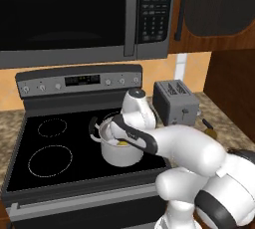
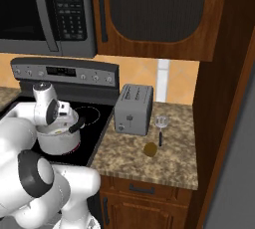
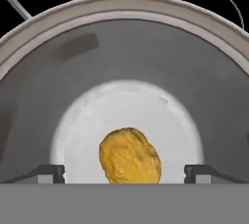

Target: Put the squash and avocado in the pot. Retrieve the spatula and lightly stir the vegetables in the pot.

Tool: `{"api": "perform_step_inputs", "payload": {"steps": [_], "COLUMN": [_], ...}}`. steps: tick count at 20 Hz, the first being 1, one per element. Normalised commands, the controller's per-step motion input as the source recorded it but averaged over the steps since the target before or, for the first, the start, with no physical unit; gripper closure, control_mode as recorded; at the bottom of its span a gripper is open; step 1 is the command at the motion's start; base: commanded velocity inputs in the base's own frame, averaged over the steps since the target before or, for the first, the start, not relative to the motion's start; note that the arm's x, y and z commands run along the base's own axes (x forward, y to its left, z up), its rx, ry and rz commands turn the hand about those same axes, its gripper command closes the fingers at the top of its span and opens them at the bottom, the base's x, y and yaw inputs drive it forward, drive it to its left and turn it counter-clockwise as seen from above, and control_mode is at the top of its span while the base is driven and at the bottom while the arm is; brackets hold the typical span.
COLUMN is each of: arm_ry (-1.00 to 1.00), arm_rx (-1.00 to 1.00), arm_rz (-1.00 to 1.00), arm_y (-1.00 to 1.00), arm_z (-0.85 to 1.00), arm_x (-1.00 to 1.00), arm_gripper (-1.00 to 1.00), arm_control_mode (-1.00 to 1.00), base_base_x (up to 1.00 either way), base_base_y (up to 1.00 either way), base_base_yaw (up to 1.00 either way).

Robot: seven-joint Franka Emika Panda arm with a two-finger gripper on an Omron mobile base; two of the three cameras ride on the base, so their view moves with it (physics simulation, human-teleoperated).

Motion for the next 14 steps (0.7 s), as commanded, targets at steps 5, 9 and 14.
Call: {"api": "perform_step_inputs", "payload": {"steps": [5, 9, 14], "arm_ry": [-0.08, 0.0, 0.0], "arm_rx": [0.0, 0.0, 0.0], "arm_rz": [0.0, -0.01, -0.18], "arm_y": [-0.25, -0.63, -1.0], "arm_z": [0.88, 0.85, 0.32], "arm_x": [-0.76, -1.0, -0.82], "arm_gripper": [-1.0, -1.0, -1.0], "arm_control_mode": [-1.0, -1.0, -1.0], "base_base_x": [0.0, 0.0, 0.0], "base_base_y": [0.0, 0.0, 0.0], "base_base_yaw": [0.0, 0.0, 0.0]}}
